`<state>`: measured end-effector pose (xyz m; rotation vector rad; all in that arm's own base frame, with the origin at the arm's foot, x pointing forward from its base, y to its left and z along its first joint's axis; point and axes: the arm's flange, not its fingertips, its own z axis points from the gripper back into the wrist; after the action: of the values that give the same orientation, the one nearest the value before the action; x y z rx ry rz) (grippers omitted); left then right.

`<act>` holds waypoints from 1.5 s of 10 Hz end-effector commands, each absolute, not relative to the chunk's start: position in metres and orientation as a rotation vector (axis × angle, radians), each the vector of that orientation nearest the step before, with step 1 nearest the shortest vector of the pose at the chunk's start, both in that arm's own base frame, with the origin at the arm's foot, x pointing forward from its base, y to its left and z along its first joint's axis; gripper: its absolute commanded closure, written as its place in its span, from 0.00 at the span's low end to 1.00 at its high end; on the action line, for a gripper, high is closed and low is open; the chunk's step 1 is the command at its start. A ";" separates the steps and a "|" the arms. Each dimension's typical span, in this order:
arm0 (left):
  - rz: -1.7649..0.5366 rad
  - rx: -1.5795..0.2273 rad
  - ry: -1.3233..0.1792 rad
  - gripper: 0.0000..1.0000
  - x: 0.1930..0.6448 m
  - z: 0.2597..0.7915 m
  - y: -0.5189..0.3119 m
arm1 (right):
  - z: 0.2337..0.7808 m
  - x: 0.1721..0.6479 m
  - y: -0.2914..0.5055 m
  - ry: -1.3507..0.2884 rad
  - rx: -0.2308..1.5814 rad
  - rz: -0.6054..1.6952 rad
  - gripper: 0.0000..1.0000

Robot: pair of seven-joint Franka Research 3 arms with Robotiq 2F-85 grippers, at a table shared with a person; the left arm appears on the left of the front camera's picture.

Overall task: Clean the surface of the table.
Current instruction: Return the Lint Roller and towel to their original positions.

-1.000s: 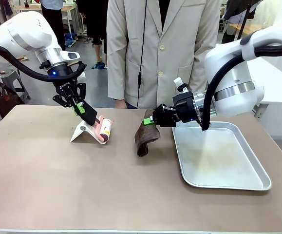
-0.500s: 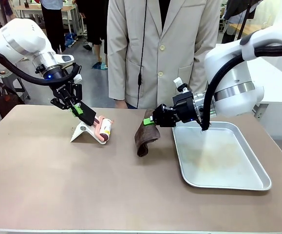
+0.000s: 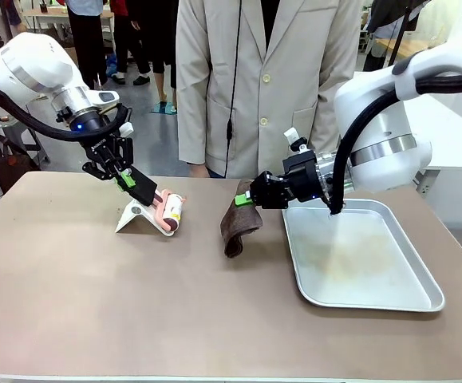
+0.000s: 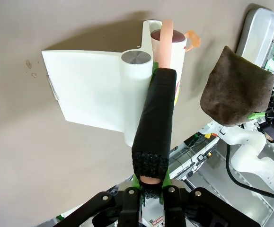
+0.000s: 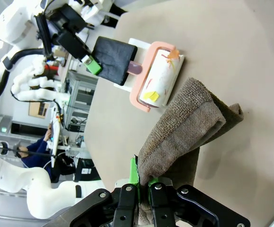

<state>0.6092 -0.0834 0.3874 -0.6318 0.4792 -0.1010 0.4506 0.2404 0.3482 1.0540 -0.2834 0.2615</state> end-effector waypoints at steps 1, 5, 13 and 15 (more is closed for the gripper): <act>-0.107 -0.639 0.487 0.84 0.613 0.386 -0.080 | 0.345 0.457 0.243 -0.272 1.069 0.247 0.93; -0.115 -0.631 0.480 0.84 0.612 0.385 -0.078 | 0.332 0.466 0.244 -0.149 0.945 0.238 0.93; -0.114 -0.613 0.472 0.00 0.612 0.385 -0.075 | 0.322 0.470 0.247 -0.091 0.752 0.207 0.00; -0.112 -0.613 0.461 0.00 0.612 0.387 -0.073 | 0.322 0.470 0.246 -0.095 0.732 0.205 0.04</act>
<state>0.6101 -0.0770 0.3861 -0.6237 0.4752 -0.0958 0.4655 0.2393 0.3182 0.7755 -0.0958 0.2231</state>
